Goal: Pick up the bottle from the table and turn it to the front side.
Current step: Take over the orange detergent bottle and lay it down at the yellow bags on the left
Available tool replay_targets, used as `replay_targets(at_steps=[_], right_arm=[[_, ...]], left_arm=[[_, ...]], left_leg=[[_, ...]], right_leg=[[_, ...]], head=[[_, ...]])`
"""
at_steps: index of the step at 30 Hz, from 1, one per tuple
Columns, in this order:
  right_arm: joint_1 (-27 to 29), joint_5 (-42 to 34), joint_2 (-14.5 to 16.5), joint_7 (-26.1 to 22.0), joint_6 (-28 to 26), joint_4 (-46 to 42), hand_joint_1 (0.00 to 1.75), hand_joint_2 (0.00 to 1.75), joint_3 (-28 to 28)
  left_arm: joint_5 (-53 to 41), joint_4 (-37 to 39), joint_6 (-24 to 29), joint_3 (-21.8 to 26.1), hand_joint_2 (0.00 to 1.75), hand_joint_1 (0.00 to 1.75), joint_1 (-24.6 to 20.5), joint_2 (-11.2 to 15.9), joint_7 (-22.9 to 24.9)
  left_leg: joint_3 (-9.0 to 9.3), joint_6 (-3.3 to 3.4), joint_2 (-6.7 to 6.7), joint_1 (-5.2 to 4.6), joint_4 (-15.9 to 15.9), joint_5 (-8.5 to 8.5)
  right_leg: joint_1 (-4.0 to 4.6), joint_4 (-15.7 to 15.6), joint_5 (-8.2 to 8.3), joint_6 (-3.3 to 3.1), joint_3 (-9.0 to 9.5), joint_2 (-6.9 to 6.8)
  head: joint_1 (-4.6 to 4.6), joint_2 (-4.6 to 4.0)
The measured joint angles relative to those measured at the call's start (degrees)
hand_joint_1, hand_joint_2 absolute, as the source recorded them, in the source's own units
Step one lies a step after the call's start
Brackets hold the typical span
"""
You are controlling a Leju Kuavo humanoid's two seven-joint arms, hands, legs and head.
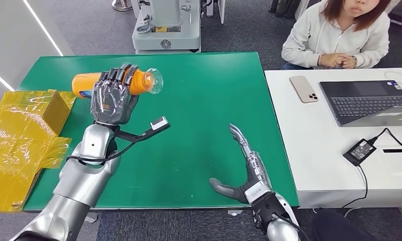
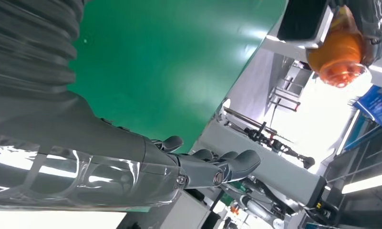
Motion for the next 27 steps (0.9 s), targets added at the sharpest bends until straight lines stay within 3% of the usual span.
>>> replay_targets(at_steps=[6, 11, 18, 27], right_arm=[[2.11, 0.14, -0.08, -0.95, -0.72, -0.26, 0.00, 1.75, -0.49], [4.10, 0.88, -0.09, -1.16, -0.98, -0.71, 0.00, 1.75, -1.38], [7.17, 1.06, -0.58, -1.14, -1.56, -2.12, 0.00, 1.75, -3.05], [9.29, 1.08, -0.69, -0.53, -1.88, -3.30, 0.00, 1.75, -4.07]], left_arm=[[-0.20, 5.60, -2.85, -12.81, 1.75, 1.75, -5.50, 3.99, 8.69], [-0.20, 11.51, -6.84, -21.45, 1.75, 1.75, -8.25, 6.55, 11.39], [-0.20, 16.95, -12.07, -27.17, 1.75, 1.75, -8.84, 9.47, 12.05], [-0.20, 19.43, -15.75, -31.63, 1.75, 1.75, -8.93, 12.98, 19.81]], left_leg=[[0.00, 0.00, 0.04, 0.00, 0.00, 0.00], [0.00, 0.00, 0.07, 0.00, -0.01, -0.01], [0.00, -0.01, 0.07, 0.00, -0.02, -0.01], [0.00, -0.01, 0.08, 0.00, -0.03, -0.01]], right_leg=[[0.00, 0.01, 0.00, 0.00, 0.00, 0.05], [0.00, 0.01, 0.00, 0.00, -0.01, 0.10], [0.00, 0.01, -0.01, 0.00, -0.01, 0.10], [0.00, 0.02, -0.01, 0.00, -0.01, 0.10]], head=[[0.01, 0.00], [0.01, 0.00], [0.00, 0.00], [0.00, 0.00]])
